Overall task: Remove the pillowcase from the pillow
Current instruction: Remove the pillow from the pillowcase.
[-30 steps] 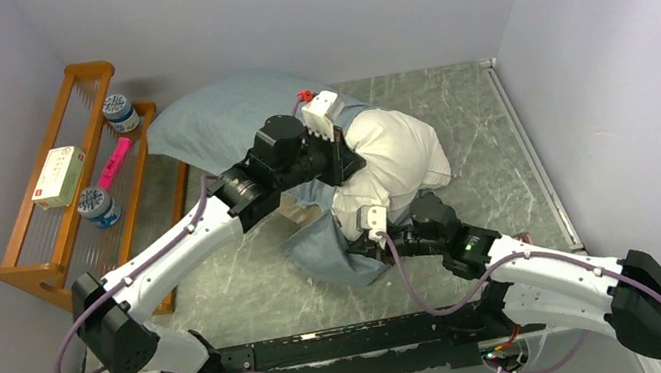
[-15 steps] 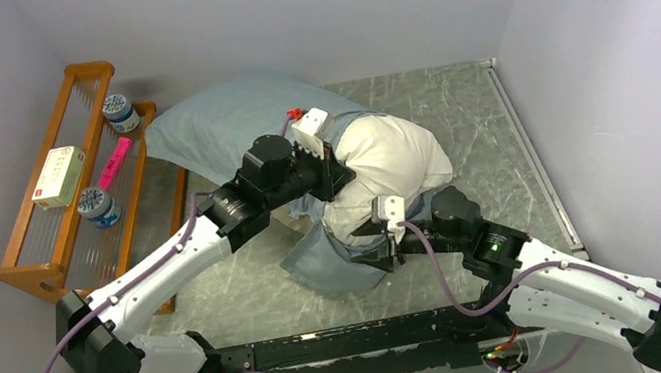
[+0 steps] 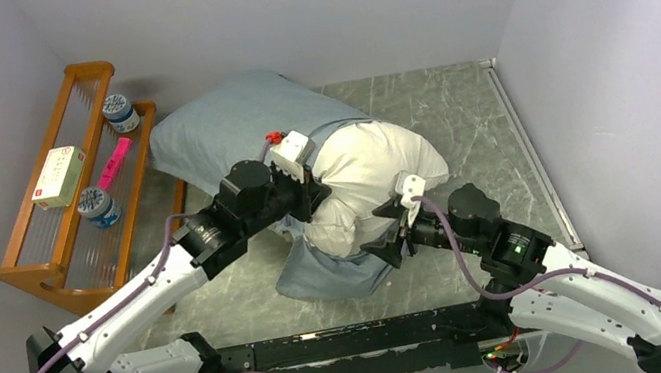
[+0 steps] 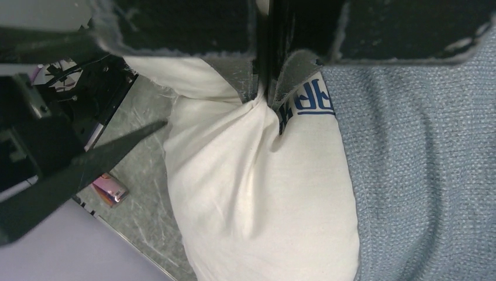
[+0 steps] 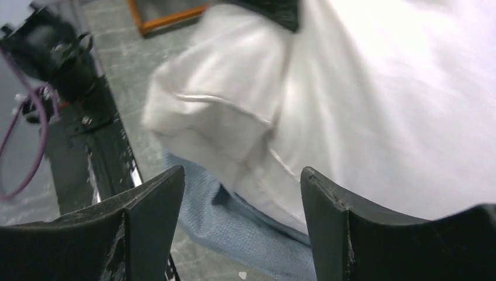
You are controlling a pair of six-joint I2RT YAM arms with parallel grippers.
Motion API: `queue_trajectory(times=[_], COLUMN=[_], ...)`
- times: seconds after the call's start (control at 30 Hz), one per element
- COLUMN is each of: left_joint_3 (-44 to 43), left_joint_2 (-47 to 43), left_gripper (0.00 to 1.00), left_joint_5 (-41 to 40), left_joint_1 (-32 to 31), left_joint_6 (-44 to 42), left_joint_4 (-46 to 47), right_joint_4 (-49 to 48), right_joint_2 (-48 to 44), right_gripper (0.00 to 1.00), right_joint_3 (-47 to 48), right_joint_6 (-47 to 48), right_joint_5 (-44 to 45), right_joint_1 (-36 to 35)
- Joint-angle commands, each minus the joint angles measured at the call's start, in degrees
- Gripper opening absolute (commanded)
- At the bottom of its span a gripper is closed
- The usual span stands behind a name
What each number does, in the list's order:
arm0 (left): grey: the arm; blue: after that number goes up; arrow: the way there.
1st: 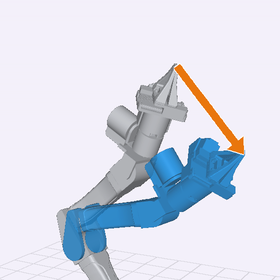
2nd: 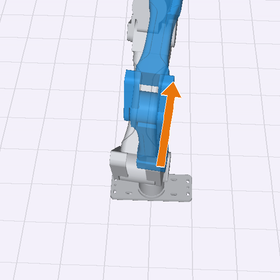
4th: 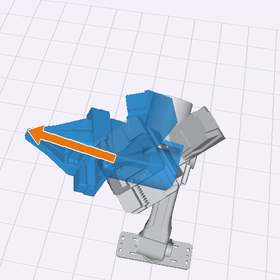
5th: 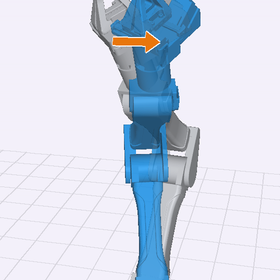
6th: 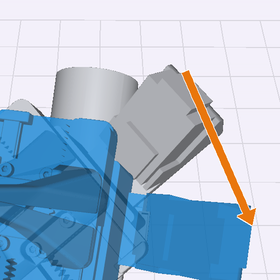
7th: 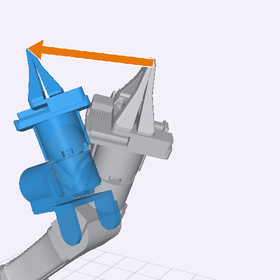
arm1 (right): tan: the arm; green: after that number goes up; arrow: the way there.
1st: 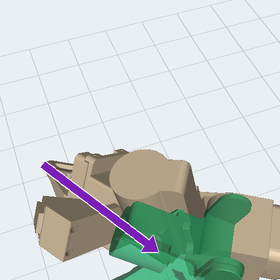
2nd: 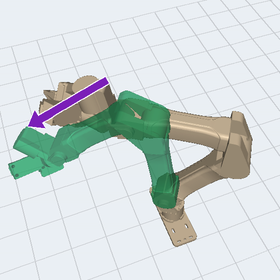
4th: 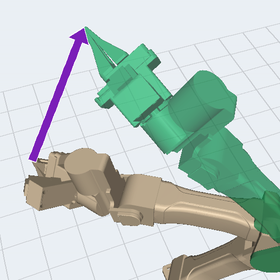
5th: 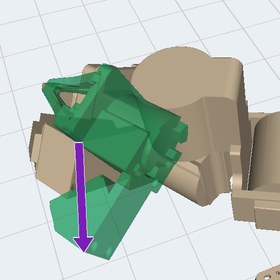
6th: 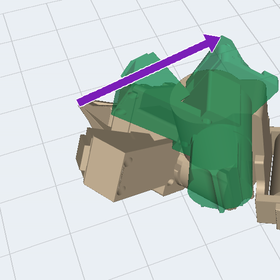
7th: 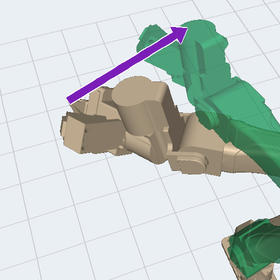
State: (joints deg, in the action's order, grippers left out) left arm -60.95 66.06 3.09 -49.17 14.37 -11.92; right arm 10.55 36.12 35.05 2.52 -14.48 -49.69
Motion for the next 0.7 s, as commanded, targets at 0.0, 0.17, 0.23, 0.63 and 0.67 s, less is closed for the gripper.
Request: queue_trajectory(times=[0.0, 0.17, 0.23, 0.63, 0.67], left_joint_3=[1.48, 3.65, 3.94, 0.83, 0.37], left_joint_2=[-3.89, -7.15, -8.15, -8.72, -8.53], left_gripper=[0.05, 0.07, 0.13, 0.78, 0.8], left_joint_5=[-6.97, -7.01, -6.84, -0.36, 0.28], left_joint_1=[0.94, 0.94, 0.93, 0.92, 0.92], left_joint_6=[-4.82, -6.63, -7.82, -13.5, -13.65], left_joint_4=[2.27, 2.27, 2.0, -1.87, -2.34], right_joint_4=[-0.75, -3.6, -4.89, -23.42, -24.11], right_joint_2=[-2.25, -4.03, -3.77, 8.0, 8.44], right_gripper=[0.76, 0.76, 0.78, 0.8, 0.8], right_joint_3=[-1.61, -7.07, -8.57, -11.05, -11.1], right_joint_6=[-10.0, -18.27, -20.35, -18.22, -17.83], right_joint_5=[13.8, 23.78, 26.61, 21.96, 21.82], right_joint_1=[0.12, 0.13, 0.12, 0.15, 0.17])
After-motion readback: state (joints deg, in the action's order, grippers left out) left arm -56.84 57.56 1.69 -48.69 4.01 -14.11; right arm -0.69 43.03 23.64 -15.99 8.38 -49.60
